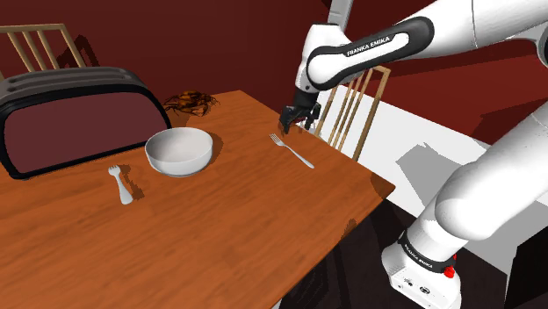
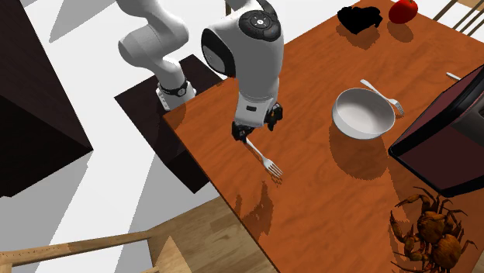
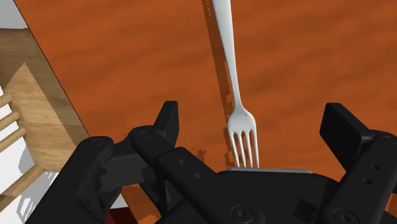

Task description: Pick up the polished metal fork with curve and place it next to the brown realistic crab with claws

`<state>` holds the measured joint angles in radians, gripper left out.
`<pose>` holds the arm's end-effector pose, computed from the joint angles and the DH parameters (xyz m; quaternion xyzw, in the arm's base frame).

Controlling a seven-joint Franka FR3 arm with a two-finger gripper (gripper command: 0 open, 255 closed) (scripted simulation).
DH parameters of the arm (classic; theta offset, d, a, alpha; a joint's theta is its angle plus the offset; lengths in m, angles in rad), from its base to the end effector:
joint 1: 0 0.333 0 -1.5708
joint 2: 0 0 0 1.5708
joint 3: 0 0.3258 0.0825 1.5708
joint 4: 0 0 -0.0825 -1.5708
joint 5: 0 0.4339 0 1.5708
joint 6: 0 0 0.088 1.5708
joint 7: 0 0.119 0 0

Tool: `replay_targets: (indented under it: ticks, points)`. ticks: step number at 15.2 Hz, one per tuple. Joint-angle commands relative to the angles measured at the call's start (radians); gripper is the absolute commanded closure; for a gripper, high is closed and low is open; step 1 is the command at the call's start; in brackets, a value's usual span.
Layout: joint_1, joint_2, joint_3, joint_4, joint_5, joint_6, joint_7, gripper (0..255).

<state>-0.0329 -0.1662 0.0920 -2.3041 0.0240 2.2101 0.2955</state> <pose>0.5332 0.0328 0.3917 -0.9915 0.1250 -0.0348 0.0085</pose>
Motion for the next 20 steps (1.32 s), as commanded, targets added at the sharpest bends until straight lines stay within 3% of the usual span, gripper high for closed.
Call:
replay_targets:
  ticks: [1, 5, 13, 20]
  points:
    - [-0.005, 0.083, 0.002, 0.042, -0.017, 0.042, 0.016, 0]
    - [-0.007, 0.227, 0.002, 0.120, -0.052, 0.107, 0.054, 0]
    - [-0.006, 0.295, 0.000, 0.094, -0.064, 0.201, 0.062, 0]
    - [-0.006, 0.295, 0.000, 0.094, -0.064, 0.201, 0.062, 0]
